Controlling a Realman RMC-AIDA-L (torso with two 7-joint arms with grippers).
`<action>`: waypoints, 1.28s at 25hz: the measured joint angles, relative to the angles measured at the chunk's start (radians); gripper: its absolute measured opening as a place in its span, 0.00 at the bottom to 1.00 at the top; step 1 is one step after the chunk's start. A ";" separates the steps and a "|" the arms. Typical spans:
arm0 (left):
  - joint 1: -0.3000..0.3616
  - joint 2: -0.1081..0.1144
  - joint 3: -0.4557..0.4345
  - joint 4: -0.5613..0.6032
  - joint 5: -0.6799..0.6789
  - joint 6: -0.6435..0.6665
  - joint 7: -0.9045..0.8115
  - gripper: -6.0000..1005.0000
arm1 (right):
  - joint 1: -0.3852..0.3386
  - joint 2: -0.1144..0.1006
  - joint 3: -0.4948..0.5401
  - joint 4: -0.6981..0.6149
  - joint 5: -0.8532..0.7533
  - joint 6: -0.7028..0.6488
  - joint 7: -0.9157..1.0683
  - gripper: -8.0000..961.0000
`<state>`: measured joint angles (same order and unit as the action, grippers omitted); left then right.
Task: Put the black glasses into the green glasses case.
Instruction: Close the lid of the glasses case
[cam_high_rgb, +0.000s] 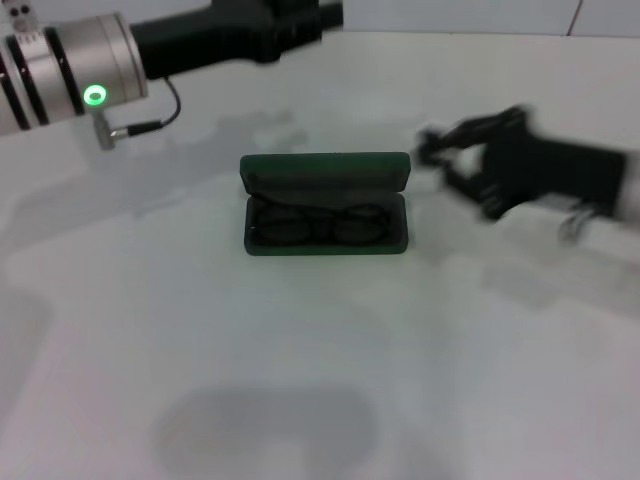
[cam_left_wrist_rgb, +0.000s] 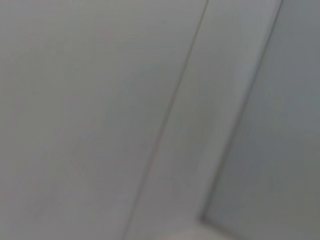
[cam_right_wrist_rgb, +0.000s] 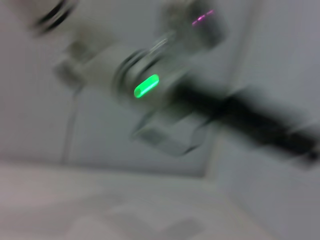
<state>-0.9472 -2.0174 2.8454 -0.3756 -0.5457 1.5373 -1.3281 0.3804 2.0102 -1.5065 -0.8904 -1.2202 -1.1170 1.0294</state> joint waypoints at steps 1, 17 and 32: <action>-0.001 0.004 0.000 -0.002 0.031 0.001 0.000 0.47 | 0.001 -0.003 0.062 0.026 0.000 -0.037 0.010 0.16; -0.093 -0.028 0.000 -0.001 0.329 -0.316 -0.127 0.47 | 0.040 0.001 0.393 0.153 -0.036 -0.049 -0.002 0.17; -0.118 -0.037 0.000 0.003 0.456 -0.362 -0.151 0.46 | 0.062 0.003 0.389 0.190 -0.059 -0.024 -0.008 0.18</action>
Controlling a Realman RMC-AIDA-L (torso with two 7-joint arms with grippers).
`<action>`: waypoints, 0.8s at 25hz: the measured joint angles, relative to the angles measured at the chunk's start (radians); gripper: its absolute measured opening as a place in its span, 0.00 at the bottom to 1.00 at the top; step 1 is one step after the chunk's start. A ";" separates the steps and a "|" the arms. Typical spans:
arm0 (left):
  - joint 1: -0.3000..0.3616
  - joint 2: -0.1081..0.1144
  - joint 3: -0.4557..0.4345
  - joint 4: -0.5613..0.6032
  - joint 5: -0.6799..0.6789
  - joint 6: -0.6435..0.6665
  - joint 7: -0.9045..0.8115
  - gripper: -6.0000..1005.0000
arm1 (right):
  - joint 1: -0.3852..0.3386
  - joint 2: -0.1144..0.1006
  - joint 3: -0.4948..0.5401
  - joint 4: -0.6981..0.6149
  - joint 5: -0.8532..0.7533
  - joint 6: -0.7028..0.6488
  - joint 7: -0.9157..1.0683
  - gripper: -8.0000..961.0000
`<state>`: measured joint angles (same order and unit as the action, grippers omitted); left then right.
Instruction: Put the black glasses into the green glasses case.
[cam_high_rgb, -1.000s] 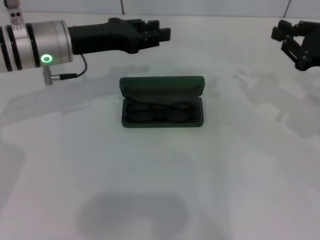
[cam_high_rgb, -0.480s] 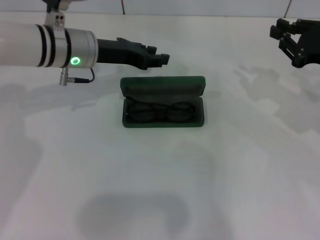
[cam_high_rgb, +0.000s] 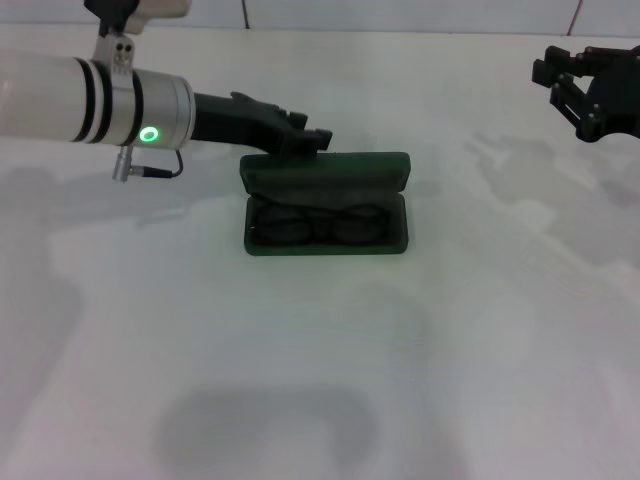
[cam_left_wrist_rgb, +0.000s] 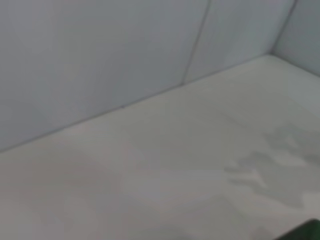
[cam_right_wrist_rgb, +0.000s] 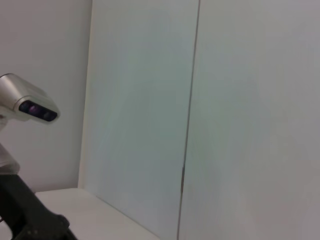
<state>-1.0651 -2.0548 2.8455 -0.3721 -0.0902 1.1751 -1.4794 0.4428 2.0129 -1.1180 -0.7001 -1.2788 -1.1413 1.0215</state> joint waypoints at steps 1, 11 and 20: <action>0.000 0.001 0.000 0.001 0.014 0.008 0.002 0.46 | 0.000 0.000 0.000 0.000 0.000 -0.001 0.000 0.18; 0.020 -0.016 0.000 0.012 0.045 0.051 0.154 0.46 | 0.017 0.001 0.001 0.028 0.001 0.020 -0.018 0.19; 0.050 -0.031 0.000 0.038 0.036 0.041 0.277 0.46 | 0.040 0.001 -0.005 0.054 0.001 0.055 -0.031 0.20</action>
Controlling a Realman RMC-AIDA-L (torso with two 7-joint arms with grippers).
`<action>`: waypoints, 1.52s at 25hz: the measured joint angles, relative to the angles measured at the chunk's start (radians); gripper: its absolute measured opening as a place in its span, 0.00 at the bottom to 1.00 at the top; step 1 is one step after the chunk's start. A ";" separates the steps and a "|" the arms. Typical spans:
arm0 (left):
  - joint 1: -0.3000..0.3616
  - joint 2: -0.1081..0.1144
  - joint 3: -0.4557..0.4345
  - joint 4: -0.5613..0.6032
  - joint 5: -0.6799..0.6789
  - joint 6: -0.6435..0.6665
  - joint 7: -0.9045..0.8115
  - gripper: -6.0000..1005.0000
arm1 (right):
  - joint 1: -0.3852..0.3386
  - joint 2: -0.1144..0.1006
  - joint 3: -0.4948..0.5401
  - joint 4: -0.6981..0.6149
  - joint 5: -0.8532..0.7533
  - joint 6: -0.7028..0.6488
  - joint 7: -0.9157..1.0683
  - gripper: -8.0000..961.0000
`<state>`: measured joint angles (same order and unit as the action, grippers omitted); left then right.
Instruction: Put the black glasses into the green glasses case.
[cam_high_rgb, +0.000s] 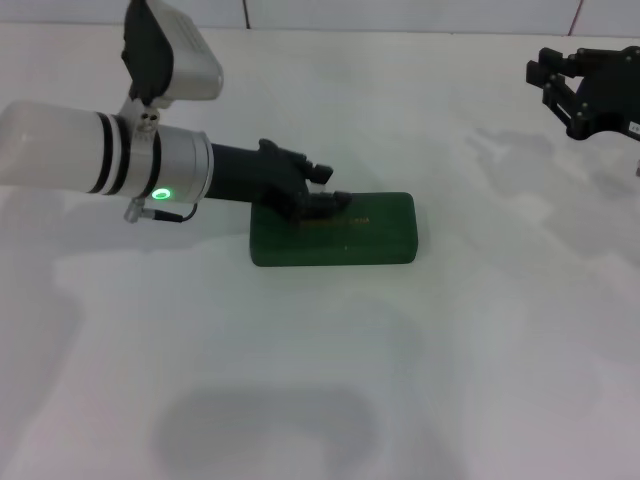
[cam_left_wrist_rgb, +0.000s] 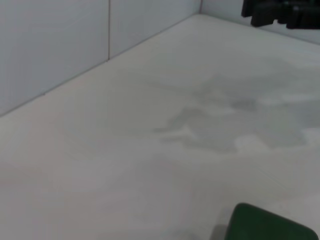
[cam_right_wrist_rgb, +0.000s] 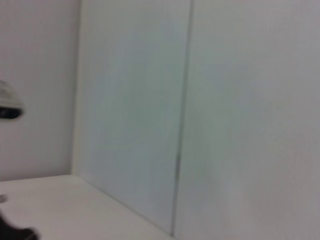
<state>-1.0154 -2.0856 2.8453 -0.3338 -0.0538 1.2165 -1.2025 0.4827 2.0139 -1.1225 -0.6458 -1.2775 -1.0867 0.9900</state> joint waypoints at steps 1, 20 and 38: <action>0.004 0.000 0.000 0.000 -0.021 0.009 0.012 0.46 | 0.000 0.000 -0.007 0.000 0.000 -0.006 0.000 0.20; 0.249 0.080 -0.001 -0.002 -0.381 0.733 0.397 0.80 | 0.058 0.009 -0.184 0.047 -0.060 -0.352 0.045 0.52; 0.284 0.063 0.000 -0.007 -0.271 0.746 0.462 0.89 | 0.075 0.014 -0.189 0.076 -0.051 -0.350 -0.049 0.84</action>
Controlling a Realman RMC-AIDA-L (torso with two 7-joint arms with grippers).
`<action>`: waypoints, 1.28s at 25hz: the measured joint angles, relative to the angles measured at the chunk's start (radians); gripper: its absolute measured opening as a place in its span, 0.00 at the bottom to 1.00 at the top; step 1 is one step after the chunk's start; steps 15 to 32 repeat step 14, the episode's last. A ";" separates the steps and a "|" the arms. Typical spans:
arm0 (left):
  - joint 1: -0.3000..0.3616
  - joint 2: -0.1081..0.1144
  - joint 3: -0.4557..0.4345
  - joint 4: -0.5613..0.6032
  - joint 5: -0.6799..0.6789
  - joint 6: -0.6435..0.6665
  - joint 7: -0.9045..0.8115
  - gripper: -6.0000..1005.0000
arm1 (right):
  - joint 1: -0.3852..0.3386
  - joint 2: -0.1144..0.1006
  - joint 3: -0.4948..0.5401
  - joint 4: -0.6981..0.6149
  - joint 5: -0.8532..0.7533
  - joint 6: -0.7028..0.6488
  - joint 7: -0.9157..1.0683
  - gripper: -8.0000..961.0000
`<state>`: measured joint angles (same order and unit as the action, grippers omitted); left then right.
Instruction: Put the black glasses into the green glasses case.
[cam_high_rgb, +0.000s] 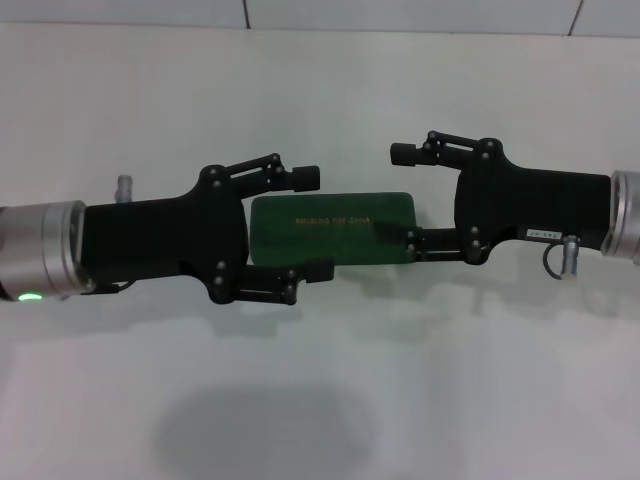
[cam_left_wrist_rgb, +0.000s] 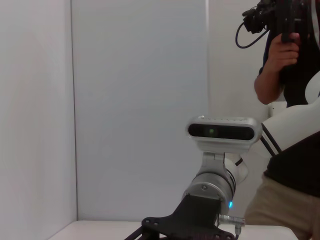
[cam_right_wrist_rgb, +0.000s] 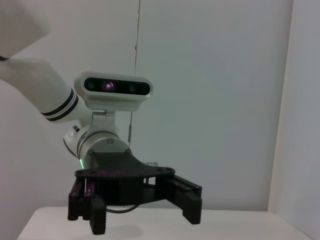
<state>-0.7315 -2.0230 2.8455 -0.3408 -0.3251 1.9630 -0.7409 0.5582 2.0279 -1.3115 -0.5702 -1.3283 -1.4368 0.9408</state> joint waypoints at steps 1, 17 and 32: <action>0.001 0.000 0.000 0.000 0.001 0.000 0.002 0.89 | 0.000 0.000 0.000 0.000 0.000 0.000 -0.001 0.84; 0.009 0.000 -0.001 0.000 -0.001 0.001 0.003 0.89 | -0.006 0.000 0.000 0.003 0.000 -0.001 -0.016 0.83; 0.009 0.000 -0.001 0.000 -0.001 0.001 0.003 0.89 | -0.006 0.000 0.000 0.003 0.000 -0.001 -0.016 0.83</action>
